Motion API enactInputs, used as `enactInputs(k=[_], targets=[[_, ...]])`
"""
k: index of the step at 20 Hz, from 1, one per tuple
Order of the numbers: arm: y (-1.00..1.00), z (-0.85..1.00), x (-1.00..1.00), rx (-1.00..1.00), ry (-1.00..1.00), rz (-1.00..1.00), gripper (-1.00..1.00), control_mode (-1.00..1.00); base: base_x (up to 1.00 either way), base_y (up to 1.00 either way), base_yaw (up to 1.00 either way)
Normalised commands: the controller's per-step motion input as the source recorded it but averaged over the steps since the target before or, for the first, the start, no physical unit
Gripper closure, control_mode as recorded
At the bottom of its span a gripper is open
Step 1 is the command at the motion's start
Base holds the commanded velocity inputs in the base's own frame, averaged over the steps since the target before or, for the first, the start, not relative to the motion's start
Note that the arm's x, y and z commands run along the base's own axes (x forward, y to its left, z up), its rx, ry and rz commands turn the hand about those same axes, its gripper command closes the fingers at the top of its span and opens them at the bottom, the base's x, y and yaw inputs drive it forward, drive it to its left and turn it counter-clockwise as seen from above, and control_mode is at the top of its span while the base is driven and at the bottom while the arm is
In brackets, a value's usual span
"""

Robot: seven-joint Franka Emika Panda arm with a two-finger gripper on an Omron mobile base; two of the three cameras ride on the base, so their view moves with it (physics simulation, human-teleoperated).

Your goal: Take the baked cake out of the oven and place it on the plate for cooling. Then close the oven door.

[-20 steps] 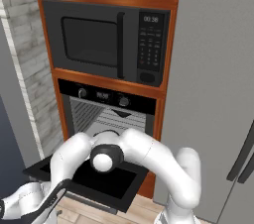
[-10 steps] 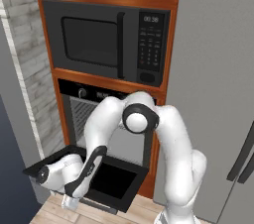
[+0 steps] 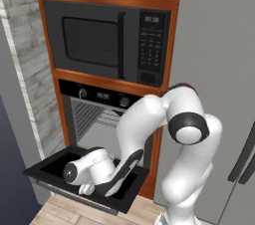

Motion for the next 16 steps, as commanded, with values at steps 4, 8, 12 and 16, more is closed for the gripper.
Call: enactInputs(k=[4, 8, 12, 16], targets=[[-0.18, 1.00, -0.23, 0.22, -0.18, -0.25, -1.00, -1.00, 0.00, 0.00, 0.00], [-0.08, 0.70, -0.01, 0.01, 0.07, -0.04, -1.00, -1.00, 0.00, 0.00, 0.00], [-0.07, 0.46, 0.01, -0.09, 0.12, 0.00, -1.00, -1.00, 0.00, 0.00, 0.00], [-0.01, 0.06, 0.03, -0.22, 0.02, 0.00, -1.00, -1.00, 0.00, 0.00, 0.00]])
